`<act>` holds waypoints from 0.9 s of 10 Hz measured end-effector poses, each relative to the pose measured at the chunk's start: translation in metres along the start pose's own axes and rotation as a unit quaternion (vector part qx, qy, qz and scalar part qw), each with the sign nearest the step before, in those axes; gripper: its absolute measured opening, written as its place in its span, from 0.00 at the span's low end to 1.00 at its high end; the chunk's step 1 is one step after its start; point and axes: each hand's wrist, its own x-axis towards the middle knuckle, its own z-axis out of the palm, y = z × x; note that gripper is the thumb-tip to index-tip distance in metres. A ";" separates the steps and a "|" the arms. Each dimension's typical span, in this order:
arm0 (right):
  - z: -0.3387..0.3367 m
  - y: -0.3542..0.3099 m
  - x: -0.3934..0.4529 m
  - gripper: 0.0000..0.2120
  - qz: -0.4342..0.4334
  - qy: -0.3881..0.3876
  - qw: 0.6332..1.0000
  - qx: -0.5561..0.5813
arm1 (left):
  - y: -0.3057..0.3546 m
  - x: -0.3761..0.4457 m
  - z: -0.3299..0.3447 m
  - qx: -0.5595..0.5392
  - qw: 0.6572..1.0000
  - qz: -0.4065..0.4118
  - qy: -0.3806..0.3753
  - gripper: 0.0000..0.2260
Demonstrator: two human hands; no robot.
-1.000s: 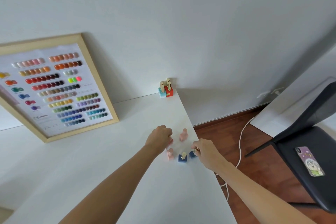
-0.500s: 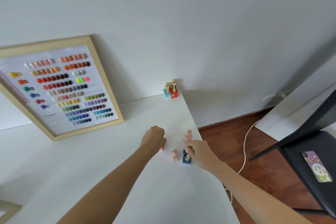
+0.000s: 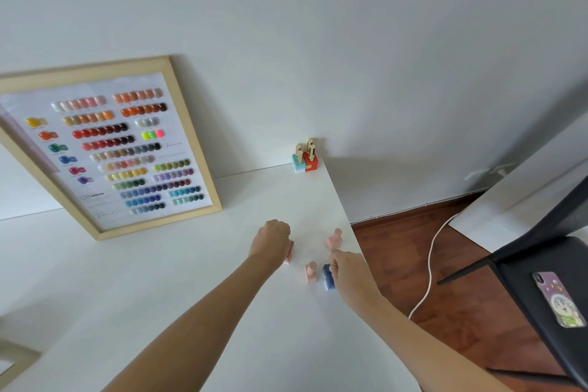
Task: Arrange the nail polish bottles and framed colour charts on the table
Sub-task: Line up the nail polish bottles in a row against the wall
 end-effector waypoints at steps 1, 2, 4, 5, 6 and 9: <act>-0.003 0.002 0.003 0.12 -0.002 -0.001 1.000 0.022 | -0.001 0.000 -0.006 -0.003 1.000 -0.009 -0.010 0.08; -0.013 0.002 0.010 0.06 -0.012 0.010 0.999 0.046 | -0.005 0.003 -0.012 -0.022 0.999 -0.023 -0.013 0.10; -0.044 -0.017 0.029 0.09 -0.058 0.030 0.997 0.044 | -0.014 0.015 -0.037 -0.068 0.997 -0.045 0.004 0.11; -0.059 -0.035 0.045 0.10 -0.080 0.036 0.995 0.055 | -0.022 0.027 -0.050 -0.125 0.990 -0.053 0.023 0.07; -0.065 -0.050 0.070 0.11 -0.089 0.055 0.994 0.043 | -0.029 0.042 -0.062 -0.197 0.978 -0.056 0.033 0.05; -0.076 -0.083 0.156 0.09 -0.089 0.035 0.994 0.055 | -0.024 0.106 -0.080 -0.219 0.972 -0.055 0.062 0.05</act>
